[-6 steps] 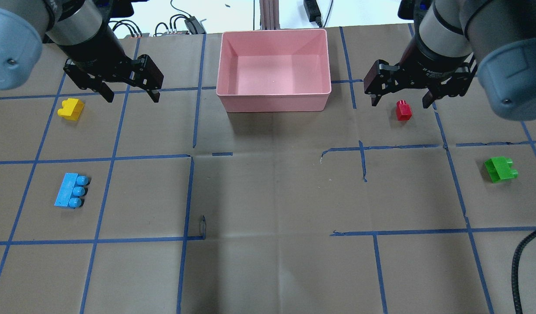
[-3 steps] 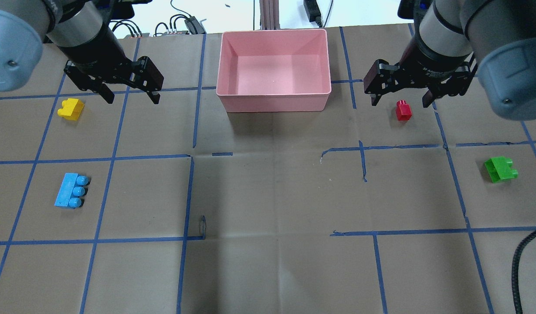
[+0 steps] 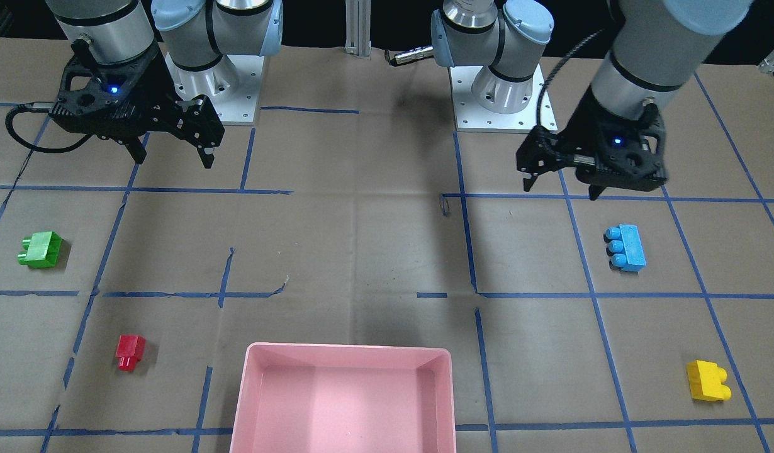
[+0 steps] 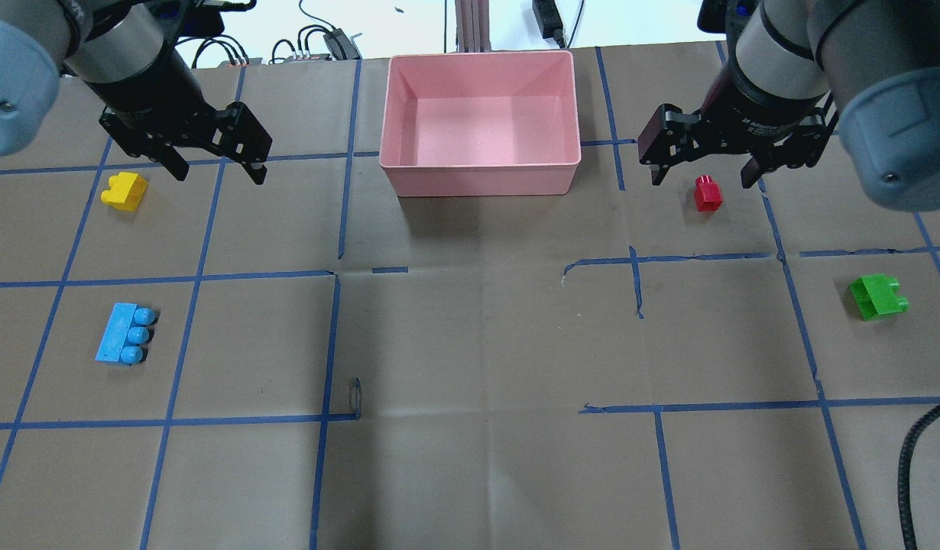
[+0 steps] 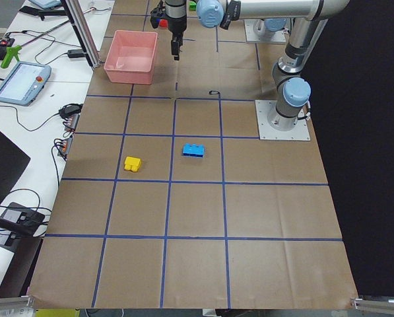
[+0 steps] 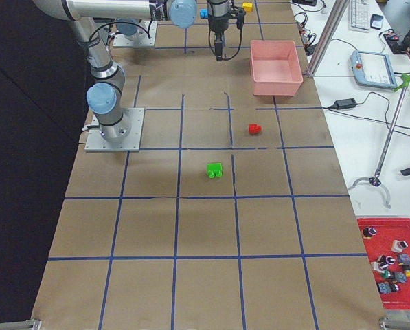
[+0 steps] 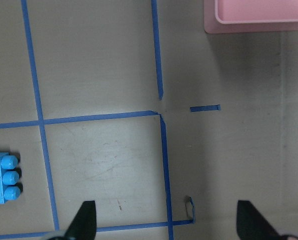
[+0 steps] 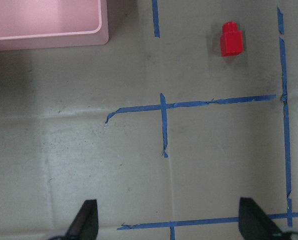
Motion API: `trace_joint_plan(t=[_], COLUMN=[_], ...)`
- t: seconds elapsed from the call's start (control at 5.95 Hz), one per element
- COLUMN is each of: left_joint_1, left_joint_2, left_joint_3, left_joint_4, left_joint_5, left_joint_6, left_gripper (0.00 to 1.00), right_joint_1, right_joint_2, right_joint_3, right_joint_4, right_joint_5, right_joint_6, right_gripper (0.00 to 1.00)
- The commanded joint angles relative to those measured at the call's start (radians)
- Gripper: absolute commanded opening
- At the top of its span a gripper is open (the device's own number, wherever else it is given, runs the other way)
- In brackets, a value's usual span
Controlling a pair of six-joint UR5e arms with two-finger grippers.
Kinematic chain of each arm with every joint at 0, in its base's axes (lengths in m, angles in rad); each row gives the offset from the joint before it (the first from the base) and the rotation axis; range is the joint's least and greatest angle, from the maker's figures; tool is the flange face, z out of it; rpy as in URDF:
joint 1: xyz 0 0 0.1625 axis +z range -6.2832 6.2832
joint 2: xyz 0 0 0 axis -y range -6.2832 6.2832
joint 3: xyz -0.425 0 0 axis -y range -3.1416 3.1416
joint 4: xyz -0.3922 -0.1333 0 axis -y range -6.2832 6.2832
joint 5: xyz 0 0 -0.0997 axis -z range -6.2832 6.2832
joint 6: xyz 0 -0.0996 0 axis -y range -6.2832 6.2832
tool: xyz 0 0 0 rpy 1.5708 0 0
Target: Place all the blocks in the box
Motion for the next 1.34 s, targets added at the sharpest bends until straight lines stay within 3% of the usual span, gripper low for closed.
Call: trace_joint_plan(t=[0.0,0.34,0.5,1.18], left_joint_1=[0.219,0.463,0.542,0.575], left_joint_2=[0.029,0.082,0.084,0.042], left_joint_3=[-0.074,-0.192,-0.246,-0.349], left_joint_4=[-0.001,0.005,0.042,0.302], left_joint_5=[0.0,0.0,0.001,0.026], left_joint_6=[0.28,0.498,0.534,0.554], left_gripper=[0.99,0.99,0.99,0.99], right_joint_1=[-0.002,-0.073,-0.162,-0.573], right_joint_2=[0.0,0.0,0.0,-0.001], right_joint_3=[0.0,0.0,-0.001,0.005], right_joint_4=[0.0,-0.016,-0.011,-0.03], right_joint_5=[0.0,-0.015,-0.002,-0.02], right_joint_6=[-0.002,-0.18,-0.243,-0.775], right_gripper=[1.0,1.0,1.0,1.0])
